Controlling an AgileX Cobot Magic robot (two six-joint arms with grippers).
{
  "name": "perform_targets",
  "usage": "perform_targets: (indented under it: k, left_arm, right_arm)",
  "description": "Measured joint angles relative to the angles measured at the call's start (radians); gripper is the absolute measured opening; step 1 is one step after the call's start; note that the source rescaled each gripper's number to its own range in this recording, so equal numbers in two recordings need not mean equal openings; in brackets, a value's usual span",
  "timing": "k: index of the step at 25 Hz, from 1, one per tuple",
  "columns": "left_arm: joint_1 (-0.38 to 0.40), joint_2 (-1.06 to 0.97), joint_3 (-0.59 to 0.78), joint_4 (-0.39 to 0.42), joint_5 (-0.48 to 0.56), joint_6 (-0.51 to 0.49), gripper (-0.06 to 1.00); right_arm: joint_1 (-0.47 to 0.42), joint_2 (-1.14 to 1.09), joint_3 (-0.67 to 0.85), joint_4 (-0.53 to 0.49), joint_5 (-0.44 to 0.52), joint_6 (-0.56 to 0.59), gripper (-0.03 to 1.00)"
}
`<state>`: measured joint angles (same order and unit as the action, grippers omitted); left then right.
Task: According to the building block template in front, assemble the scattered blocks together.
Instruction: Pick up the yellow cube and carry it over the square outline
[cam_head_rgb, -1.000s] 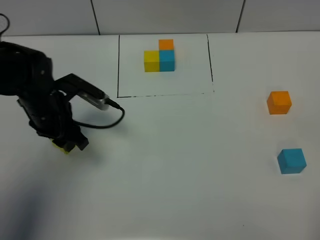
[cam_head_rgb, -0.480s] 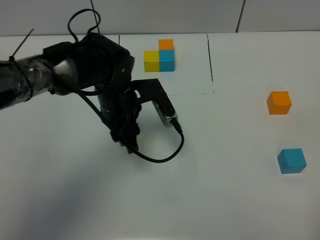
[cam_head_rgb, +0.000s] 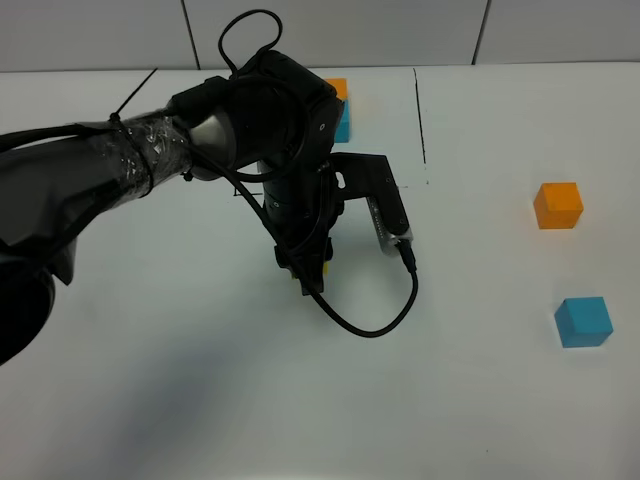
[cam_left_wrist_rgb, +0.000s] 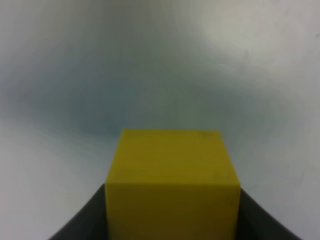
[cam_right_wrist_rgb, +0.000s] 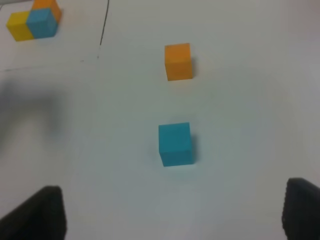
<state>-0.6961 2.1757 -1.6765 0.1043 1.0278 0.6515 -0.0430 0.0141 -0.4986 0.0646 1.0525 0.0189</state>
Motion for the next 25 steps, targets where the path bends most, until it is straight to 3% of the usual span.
perform_targets:
  k: [12, 25]
  left_arm:
    - [-0.037, 0.055, -0.020, -0.014, 0.014, 0.038, 0.00]
    - [-0.041, 0.107, -0.020, -0.029, -0.051, 0.073, 0.00]
  right_arm:
    - [0.000, 0.000, 0.000, 0.000, 0.000, 0.000, 0.75]
    - [0.000, 0.000, 0.000, 0.000, 0.000, 0.000, 0.75]
